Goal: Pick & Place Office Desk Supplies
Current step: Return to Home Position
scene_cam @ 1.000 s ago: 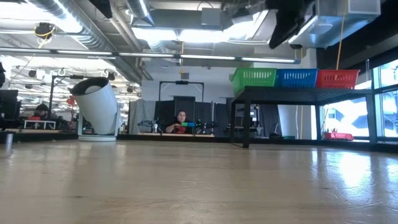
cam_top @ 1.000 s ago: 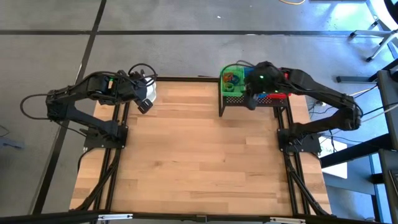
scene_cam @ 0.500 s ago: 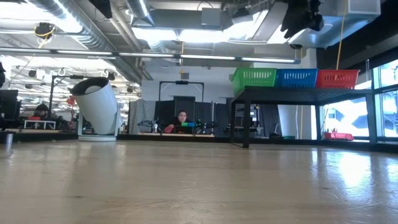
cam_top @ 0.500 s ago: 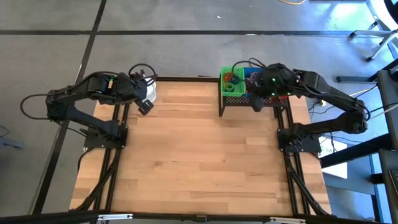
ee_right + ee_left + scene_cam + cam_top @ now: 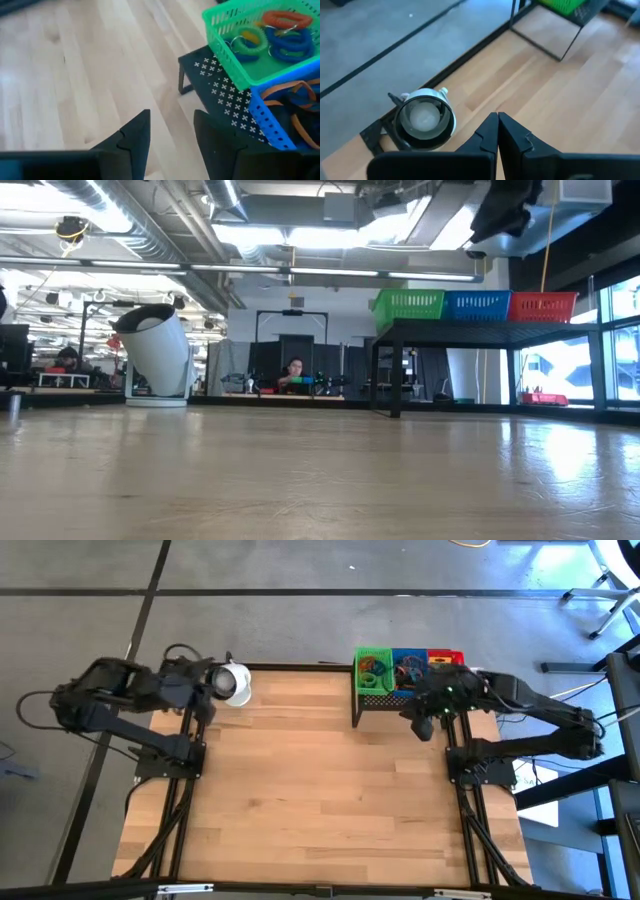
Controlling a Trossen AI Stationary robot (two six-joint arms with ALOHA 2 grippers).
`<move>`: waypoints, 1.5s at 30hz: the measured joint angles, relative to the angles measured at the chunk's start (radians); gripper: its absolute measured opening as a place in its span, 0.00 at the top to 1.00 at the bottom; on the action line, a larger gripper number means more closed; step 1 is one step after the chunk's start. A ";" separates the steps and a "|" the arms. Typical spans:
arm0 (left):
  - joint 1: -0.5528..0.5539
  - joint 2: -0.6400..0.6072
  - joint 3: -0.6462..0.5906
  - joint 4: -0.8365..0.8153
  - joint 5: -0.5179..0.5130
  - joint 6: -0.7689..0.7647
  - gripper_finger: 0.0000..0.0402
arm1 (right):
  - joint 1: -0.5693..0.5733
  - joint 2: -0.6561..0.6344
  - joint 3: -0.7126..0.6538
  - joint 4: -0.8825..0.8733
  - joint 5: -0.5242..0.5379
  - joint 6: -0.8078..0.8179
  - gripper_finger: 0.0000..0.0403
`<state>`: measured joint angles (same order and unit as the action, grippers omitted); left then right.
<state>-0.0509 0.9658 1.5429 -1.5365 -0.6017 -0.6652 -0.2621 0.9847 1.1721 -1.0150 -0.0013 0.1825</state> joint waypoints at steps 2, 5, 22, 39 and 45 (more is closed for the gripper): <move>-0.041 -0.052 -0.047 0.022 -0.045 -0.045 0.99 | 0.009 -0.065 -0.087 0.069 0.000 0.016 0.62; -0.094 -0.142 -0.159 0.121 -0.101 -0.080 0.99 | 0.020 -0.172 -0.206 0.195 -0.021 0.059 0.62; -0.164 -0.504 -0.937 1.057 -0.325 0.267 0.99 | 0.022 -0.518 -0.746 0.833 -0.163 0.049 0.62; -0.164 -0.776 -1.399 1.712 -0.217 0.472 1.00 | 0.022 -0.541 -1.075 1.409 -0.224 0.150 0.62; -0.164 -0.806 -1.474 1.786 -0.170 0.472 0.99 | 0.022 -0.541 -1.153 1.558 -0.224 0.168 0.62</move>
<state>-0.2153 0.1600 0.0689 0.2498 -0.7714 -0.1934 -0.2401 0.4442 0.0194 0.5425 -0.2256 0.3504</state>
